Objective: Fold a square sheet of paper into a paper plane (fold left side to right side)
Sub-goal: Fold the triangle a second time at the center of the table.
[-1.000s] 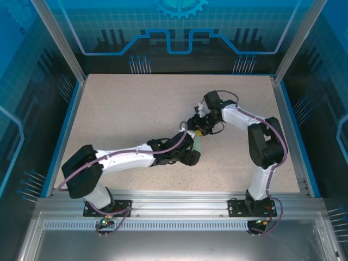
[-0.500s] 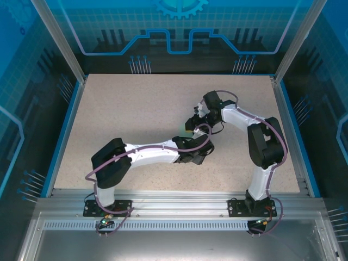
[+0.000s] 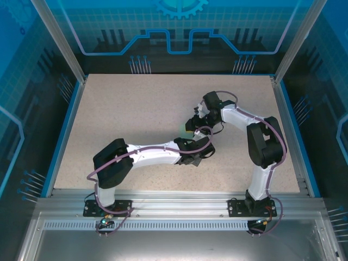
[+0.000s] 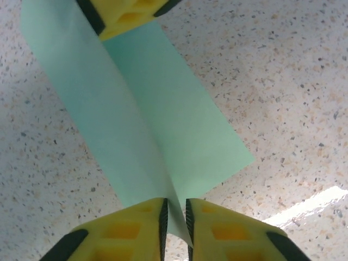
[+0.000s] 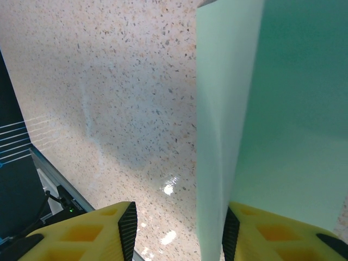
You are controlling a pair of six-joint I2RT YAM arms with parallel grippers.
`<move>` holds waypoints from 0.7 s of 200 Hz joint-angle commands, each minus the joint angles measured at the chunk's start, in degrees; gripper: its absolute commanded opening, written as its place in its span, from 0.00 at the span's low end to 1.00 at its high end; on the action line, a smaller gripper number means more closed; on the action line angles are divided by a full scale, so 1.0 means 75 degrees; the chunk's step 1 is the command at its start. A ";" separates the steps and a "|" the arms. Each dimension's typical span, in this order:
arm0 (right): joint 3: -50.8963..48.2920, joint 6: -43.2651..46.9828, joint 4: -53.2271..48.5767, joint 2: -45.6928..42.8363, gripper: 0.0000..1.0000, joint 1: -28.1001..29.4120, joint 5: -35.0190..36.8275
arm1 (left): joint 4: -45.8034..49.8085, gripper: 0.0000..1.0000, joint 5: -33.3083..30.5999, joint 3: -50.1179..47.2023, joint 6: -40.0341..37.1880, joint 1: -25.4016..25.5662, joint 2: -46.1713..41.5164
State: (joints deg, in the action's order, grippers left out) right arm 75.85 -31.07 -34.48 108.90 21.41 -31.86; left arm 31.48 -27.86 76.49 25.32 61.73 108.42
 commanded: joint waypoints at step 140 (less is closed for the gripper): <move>0.0324 0.0413 -0.0495 -0.1383 0.85 -0.1557 0.0421 | -0.1042 0.00 0.1230 -0.1081 0.0116 -0.0522 -0.1123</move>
State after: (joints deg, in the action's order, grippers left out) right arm 77.36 -29.54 -36.18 103.70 13.30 -29.80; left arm 26.65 -22.59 70.24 25.52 58.72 102.87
